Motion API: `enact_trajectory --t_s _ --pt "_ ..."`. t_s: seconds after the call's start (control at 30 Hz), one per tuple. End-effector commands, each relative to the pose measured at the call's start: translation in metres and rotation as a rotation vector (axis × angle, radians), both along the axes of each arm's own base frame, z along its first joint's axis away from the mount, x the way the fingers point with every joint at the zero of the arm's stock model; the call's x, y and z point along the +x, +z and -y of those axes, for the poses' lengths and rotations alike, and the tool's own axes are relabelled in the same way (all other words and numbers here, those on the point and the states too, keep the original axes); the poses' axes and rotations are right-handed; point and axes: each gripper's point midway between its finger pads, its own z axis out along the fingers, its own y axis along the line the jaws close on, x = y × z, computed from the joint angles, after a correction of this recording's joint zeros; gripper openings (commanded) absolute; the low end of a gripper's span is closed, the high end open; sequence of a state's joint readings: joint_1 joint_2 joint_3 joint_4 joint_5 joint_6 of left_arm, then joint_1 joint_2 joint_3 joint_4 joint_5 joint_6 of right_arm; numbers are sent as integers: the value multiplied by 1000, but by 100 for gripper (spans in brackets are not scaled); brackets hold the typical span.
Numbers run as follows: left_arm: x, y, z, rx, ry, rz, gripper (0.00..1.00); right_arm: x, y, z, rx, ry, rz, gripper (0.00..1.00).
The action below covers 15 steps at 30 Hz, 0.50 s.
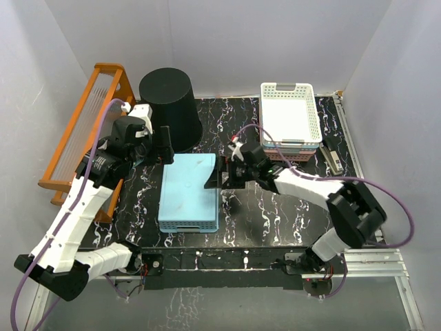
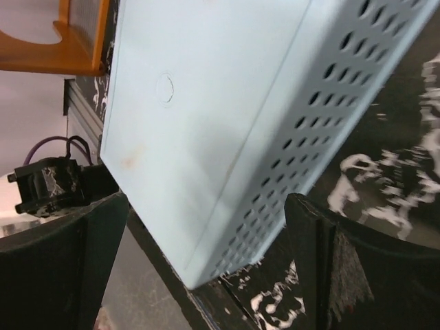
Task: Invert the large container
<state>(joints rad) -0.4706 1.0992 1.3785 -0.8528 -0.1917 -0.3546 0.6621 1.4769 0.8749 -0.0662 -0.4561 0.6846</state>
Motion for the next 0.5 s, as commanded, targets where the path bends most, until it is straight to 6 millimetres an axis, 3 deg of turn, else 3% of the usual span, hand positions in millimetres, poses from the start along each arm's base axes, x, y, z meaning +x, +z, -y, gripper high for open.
enact_trajectory --t_s 0.0,0.13,0.2,0.33,0.47 --pt "-7 3 -1 -26 6 5 99 -8 14 -64 141 98 -8 98" --pt "-7 5 0 -38 8 5 99 -24 14 -124 201 231 -55 97" --pt "-7 10 0 -41 9 13 99 -19 23 -131 212 221 -53 97" --pt "-10 4 8 -61 -28 -15 99 22 28 -99 42 80 80 98" --pt "-4 -13 22 -85 -64 -59 99 69 58 -31 -151 -104 228 98"
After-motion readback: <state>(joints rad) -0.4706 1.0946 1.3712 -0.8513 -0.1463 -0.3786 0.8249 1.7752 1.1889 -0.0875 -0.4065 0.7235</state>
